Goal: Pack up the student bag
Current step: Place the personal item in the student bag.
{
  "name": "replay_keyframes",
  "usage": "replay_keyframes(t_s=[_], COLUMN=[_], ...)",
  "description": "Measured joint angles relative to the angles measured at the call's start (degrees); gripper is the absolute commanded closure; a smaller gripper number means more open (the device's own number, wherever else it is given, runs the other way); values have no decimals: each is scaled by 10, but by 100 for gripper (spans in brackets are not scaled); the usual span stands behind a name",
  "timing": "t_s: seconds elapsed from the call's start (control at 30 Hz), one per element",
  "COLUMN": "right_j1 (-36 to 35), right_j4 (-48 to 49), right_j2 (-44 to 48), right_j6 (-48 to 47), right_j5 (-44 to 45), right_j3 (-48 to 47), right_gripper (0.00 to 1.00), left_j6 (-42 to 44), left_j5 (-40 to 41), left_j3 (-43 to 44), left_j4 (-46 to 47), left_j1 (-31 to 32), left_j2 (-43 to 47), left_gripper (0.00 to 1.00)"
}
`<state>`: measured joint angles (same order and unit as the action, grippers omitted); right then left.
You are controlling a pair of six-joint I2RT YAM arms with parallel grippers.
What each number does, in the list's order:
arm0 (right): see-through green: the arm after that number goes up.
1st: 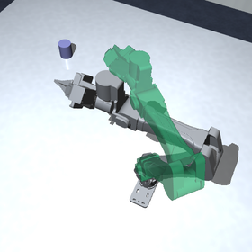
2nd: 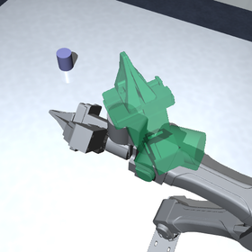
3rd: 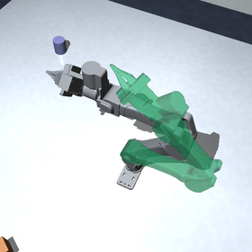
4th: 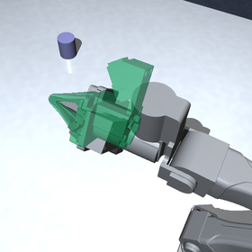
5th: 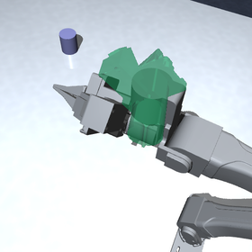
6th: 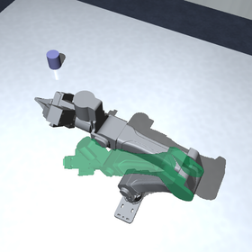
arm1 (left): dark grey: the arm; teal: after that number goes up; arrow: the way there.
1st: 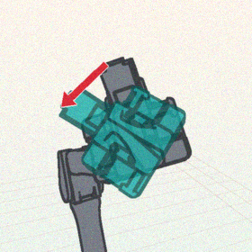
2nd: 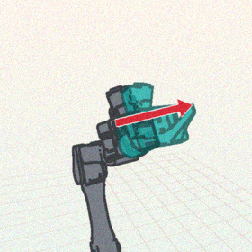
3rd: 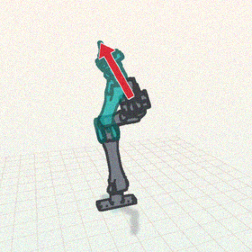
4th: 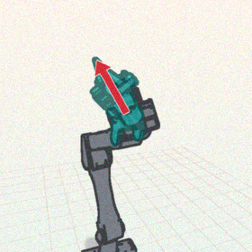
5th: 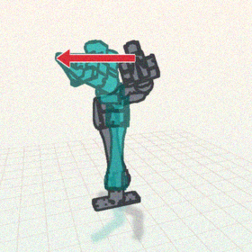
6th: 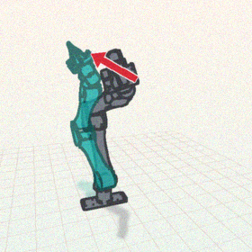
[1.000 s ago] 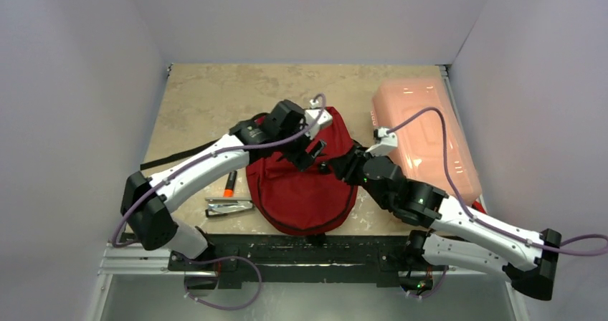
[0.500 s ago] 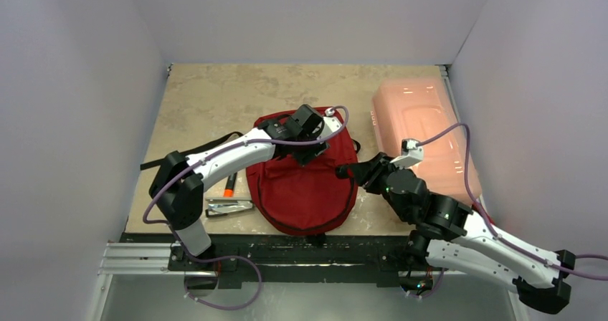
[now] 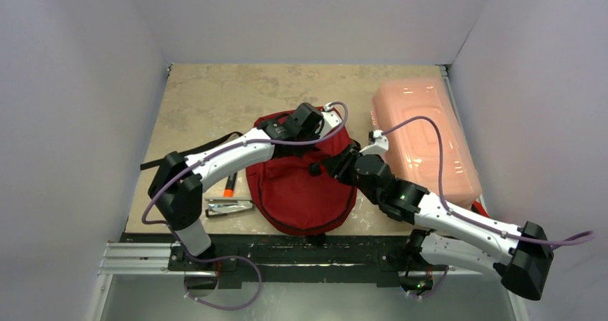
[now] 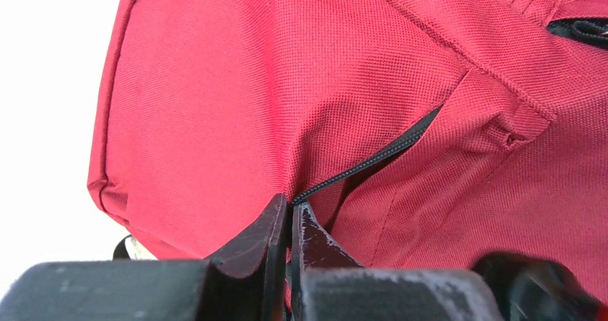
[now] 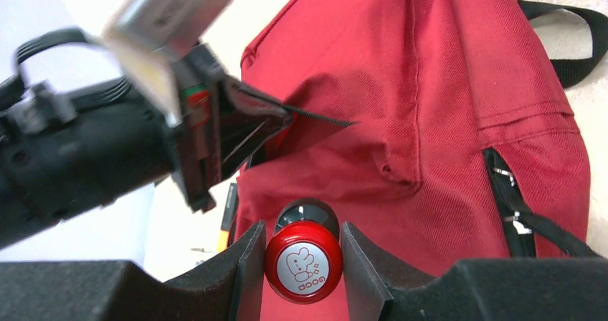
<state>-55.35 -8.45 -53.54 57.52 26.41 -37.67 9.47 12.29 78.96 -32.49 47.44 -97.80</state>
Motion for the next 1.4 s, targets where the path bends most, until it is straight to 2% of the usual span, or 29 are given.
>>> replay_keyframes(t_s=[0.17, 0.33, 0.57, 0.73, 0.77, 0.83, 0.87, 0.9, 1.0, 1.07, 1.17, 1.3, 1.4], right_j1=[36, 36, 22, -11, -14, -16, -16, -16, -16, -16, -16, -12, -6], right_j4=[149, 348, 598, 715, 730, 765, 778, 786, 790, 768, 704, 567, 486], right_j2=[-12, -65, -238, -371, -386, -419, -433, -443, -478, -483, -455, -375, -328], right_j6=[-1, -71, -171, -225, -228, -227, -225, -222, -212, -207, -203, -205, -204], right_j5=[-19, 1, 35, 79, 86, 91, 90, 87, 69, 57, 44, 34, 23], right_j3=[64, 117, 118, 77, 71, 58, 54, 50, 19, 2, 1, 1, 1], right_gripper=[100, 100, 100, 100, 99, 90, 80, 69, 47, 27, 12, 9, 26], left_j6=[-12, -28, -39, -39, -39, -39, -39, -41, -41, -41, -39, -41, -45], left_j5=[-4, -29, -49, -36, -33, -24, -22, -23, -18, -13, -7, -18, -32], left_j3=[-1, 0, 1, 3, 3, 3, 3, 3, 3, 3, 3, 7, 9], left_j4=[1, -8, -21, -32, -33, -35, -35, -34, -34, -39, -45, -45, -44], left_j1=[0, 0, -1, -9, -13, -19, -21, -21, -21, -26, -29, -30, -27], left_j2=[29, 59, 72, 77, 77, 77, 77, 77, 77, 77, 77, 77, 77], left_gripper=[100, 100, 100, 100, 100, 100, 100, 100, 100, 100, 100, 100, 100])
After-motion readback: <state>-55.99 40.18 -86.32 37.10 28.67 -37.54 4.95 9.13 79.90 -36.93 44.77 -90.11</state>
